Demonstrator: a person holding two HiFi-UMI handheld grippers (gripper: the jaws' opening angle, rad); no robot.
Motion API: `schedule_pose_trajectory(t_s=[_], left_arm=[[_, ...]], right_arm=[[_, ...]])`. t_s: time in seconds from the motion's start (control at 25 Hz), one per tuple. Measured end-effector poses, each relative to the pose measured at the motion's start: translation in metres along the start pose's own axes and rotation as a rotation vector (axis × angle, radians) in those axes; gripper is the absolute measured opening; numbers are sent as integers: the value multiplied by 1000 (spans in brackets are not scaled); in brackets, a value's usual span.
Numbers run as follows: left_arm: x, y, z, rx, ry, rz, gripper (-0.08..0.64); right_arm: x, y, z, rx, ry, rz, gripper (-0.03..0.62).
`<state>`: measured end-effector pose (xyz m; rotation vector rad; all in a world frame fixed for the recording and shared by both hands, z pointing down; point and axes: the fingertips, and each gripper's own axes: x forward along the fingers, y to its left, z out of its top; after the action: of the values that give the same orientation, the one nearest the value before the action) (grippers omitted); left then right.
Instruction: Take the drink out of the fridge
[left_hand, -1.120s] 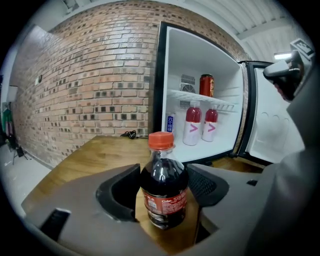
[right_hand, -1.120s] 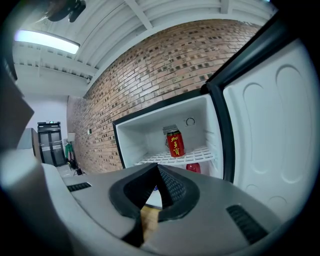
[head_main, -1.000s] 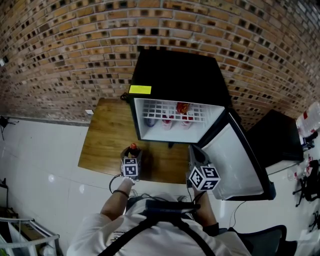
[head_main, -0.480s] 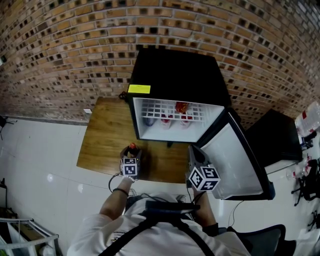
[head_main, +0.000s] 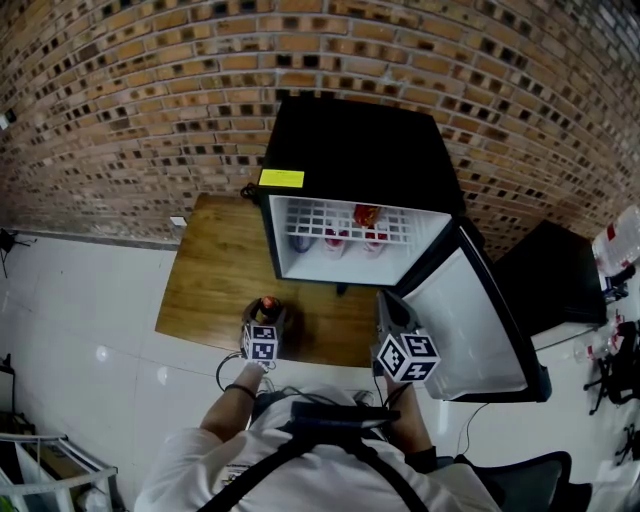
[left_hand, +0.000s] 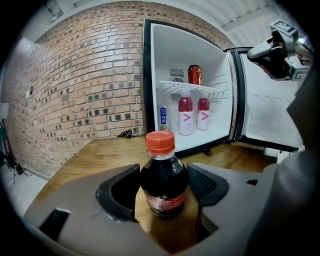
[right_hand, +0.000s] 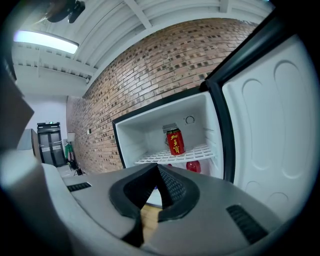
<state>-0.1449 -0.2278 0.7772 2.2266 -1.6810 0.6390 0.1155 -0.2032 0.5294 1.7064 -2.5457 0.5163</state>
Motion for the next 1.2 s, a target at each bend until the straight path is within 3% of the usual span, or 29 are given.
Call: schedule_pose_trajectory(t_s=[0.2,0.4,0.52,0.72,0.8,0.88,0.96,1.2], left_arm=[[-1,-3,-2,24,3,-4,299],[-3,-4,5,-6,-27,-31,323],[-19,-1,28,-15,-94,-38,327],[-73,8,98,-23,-284,-17,323],[-96,7,129,-2,-367,-4,255],[-113,5,155,17,-432,6,111],[-122,2,173,6,-464,6,26],[-127,-22,203,-48,-419,-69,2]], right_arm=[[1,1,-1,3,2,6,17],[0,1,-2,4,0,9,17],[-1,2,-2,3,4,8,17],[-3,-1,-2,5,1,2,17],[-3,-1,-2,4,-1,1,17],[-2,1,-2,3,-2,4,17],[-2,3,-1,2,-3,8,17],[-4,6,0,-3,-6,12,17]])
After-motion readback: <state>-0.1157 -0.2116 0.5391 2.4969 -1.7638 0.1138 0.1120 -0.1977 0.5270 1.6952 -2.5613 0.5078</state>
